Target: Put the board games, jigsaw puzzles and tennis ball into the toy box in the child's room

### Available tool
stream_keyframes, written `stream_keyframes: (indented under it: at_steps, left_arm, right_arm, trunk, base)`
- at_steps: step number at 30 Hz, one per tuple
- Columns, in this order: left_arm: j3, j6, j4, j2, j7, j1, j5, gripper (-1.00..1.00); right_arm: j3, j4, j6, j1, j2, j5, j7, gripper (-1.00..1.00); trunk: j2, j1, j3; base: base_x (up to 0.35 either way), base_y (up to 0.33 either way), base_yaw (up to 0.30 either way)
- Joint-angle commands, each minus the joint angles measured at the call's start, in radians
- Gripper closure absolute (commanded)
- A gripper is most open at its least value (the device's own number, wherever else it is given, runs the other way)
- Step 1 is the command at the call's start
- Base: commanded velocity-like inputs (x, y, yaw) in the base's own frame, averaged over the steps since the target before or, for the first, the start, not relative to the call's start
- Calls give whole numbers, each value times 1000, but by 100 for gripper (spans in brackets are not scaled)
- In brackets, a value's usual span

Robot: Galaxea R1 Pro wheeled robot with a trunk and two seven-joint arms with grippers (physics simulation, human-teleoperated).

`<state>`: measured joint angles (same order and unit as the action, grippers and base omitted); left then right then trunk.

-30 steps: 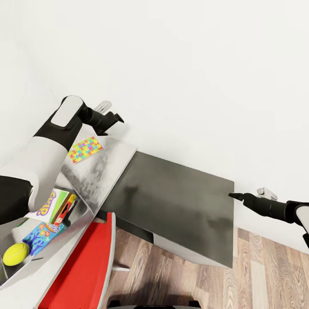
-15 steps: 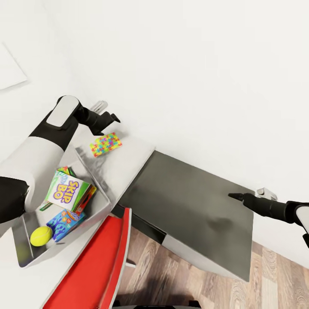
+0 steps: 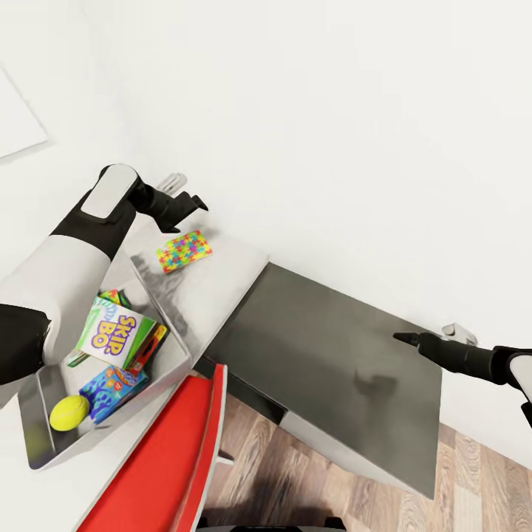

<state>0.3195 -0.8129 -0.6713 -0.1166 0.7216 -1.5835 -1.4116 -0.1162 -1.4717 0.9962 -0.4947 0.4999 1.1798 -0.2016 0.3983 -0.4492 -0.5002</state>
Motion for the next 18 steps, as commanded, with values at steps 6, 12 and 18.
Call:
stream_keyframes:
  at_steps: [6, 12, 18]
  left_arm:
    - [6, 1, -2, 0, 9, -1, -10, -100]
    - [6, 1, -2, 0, 9, -1, -10, -100]
    - [5, 1, -2, 3, 9, -1, -10, -100]
  right_arm:
    - [0, -1, 4, -1, 0, 11, -10, -100]
    - [0, -1, 3, 0, 0, 11, -10, -100]
    - [0, -1, 3, 0, 0, 11, -10, -100]
  trunk:
    - [2, -1, -2]
    - [2, -1, -2]
    - [2, -1, -2]
  base:
    - [65, -18, 2]
    - [14, -4, 0]
    - [26, -1, 0]
